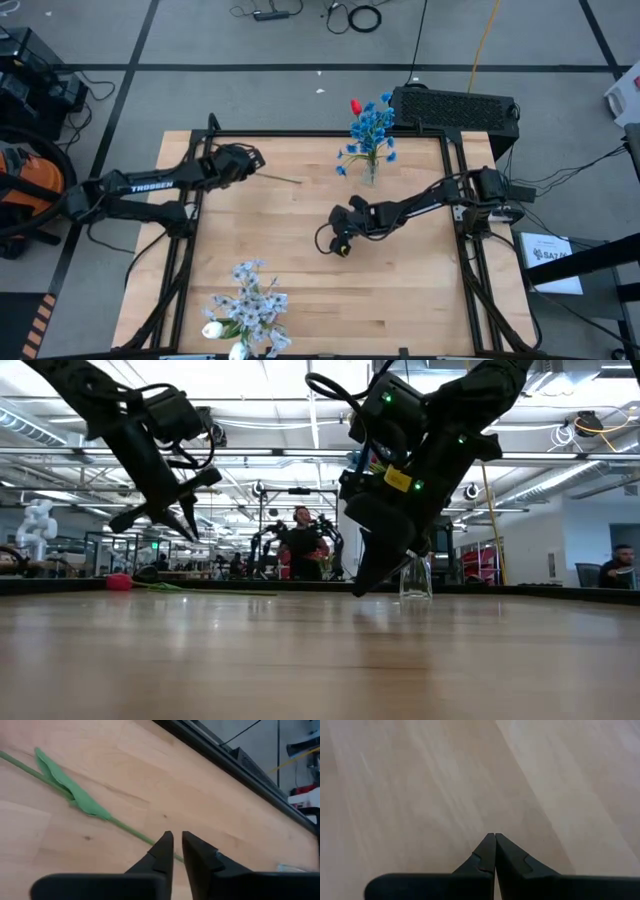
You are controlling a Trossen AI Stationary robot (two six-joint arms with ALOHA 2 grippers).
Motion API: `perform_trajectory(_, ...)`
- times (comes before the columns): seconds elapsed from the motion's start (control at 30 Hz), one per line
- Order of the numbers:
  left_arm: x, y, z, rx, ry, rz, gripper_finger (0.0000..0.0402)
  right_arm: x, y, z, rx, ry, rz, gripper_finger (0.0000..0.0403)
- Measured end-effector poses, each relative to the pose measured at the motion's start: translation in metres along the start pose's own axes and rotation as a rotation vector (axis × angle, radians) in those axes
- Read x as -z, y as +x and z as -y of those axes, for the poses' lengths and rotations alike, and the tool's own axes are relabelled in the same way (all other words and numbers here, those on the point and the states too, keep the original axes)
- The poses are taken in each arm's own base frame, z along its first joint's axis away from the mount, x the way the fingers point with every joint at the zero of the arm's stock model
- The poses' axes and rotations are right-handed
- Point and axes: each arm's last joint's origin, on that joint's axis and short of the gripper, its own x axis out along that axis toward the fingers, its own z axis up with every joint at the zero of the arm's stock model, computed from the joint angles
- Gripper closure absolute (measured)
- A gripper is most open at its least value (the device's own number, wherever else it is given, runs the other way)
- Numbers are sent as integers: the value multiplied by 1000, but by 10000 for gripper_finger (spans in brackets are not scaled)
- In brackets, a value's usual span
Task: Sort flowers into vase by color
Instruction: Put the red flowers into the transparent vase
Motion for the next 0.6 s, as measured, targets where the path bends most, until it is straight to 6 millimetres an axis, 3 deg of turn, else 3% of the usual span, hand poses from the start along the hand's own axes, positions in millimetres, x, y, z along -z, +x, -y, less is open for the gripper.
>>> perform_trajectory(0.3,-10,3,-1,-2,-36,23,262,3,0,-2,-22,-9,-16,403)
perform_trajectory(0.4,-13,4,-4,-25,-4,30,253,7,1,0,-17,-9,-31,403)
perform_trajectory(0.6,-22,11,-23,-190,-205,-12,252,11,2,1,-14,14,-35,403)
